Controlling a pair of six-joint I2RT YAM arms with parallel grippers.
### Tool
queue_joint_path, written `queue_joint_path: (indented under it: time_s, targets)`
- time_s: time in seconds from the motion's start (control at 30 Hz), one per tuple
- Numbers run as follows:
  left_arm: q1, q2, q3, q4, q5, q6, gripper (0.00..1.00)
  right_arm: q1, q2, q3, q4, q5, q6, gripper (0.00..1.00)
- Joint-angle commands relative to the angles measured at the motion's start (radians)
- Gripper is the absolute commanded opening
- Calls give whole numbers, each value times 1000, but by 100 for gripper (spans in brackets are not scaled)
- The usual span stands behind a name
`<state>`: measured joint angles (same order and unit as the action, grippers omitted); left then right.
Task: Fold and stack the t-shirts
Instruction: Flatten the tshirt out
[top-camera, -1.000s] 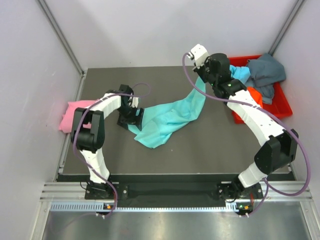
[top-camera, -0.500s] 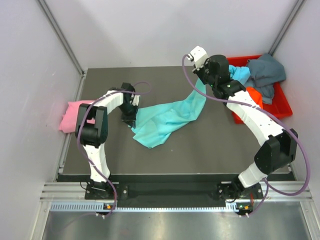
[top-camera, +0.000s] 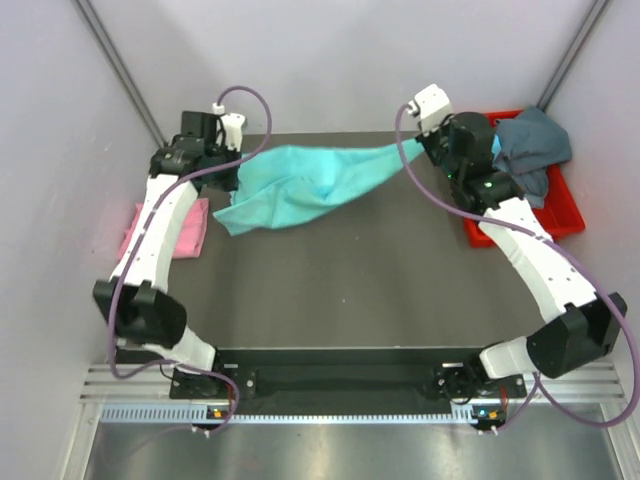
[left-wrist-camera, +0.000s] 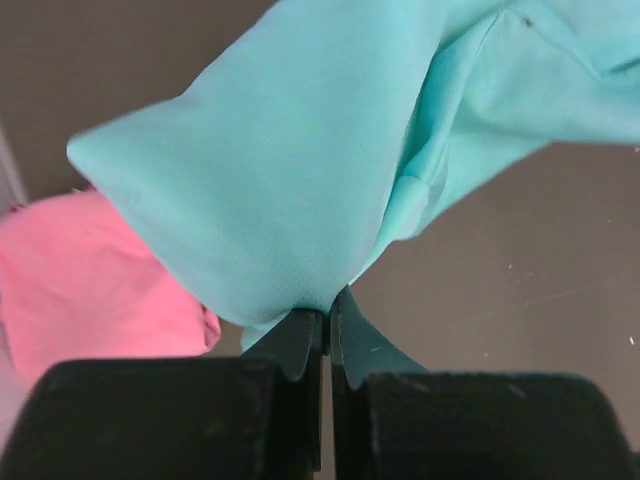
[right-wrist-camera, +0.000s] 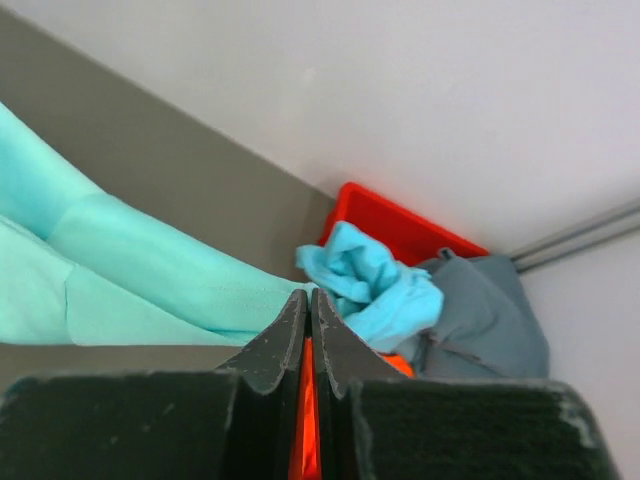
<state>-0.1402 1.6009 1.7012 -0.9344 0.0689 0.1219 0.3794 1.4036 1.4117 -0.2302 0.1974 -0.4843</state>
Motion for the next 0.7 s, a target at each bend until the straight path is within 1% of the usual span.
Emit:
queue_joint_path:
  time_s: [0.0, 0.07, 0.1, 0.17, 0.23, 0.3, 0.4, 0.47, 0.53, 0.63, 0.67]
  targets:
    - [-4, -143, -79, 71, -17, 30, 0, -49, -84, 70, 89, 39, 55, 0]
    - [-4, -238, -120, 152, -24, 25, 0, -54, -87, 102, 78, 31, 70, 0]
    - [-4, -260, -139, 164, -32, 21, 0, -56, -92, 131, 74, 28, 72, 0]
    - [-4, -292, -143, 164, -49, 24, 0, -57, -98, 162, 40, 4, 88, 0]
    - [-4, -302, -121, 123, -54, 22, 0, -57, -123, 197, 3, -25, 102, 0]
    - [-4, -347, -123, 118, -52, 18, 0, -56, -173, 193, -30, -58, 110, 0]
    - [-4, -410, -153, 128, -60, 12, 0, -57, -244, 164, -58, -62, 112, 0]
    - [-4, -397, -167, 111, -58, 13, 0, -57, -265, 139, -75, -70, 107, 0]
    - [-4, -375, -198, 102, -38, 22, 0, -62, -279, 75, -72, -76, 107, 0]
    - [-4, -283, -189, 82, 9, 18, 0, -60, -255, -3, -61, -101, 113, 0]
    - [-4, -206, -154, 42, 18, 16, 0, -60, -241, -13, -61, -113, 125, 0]
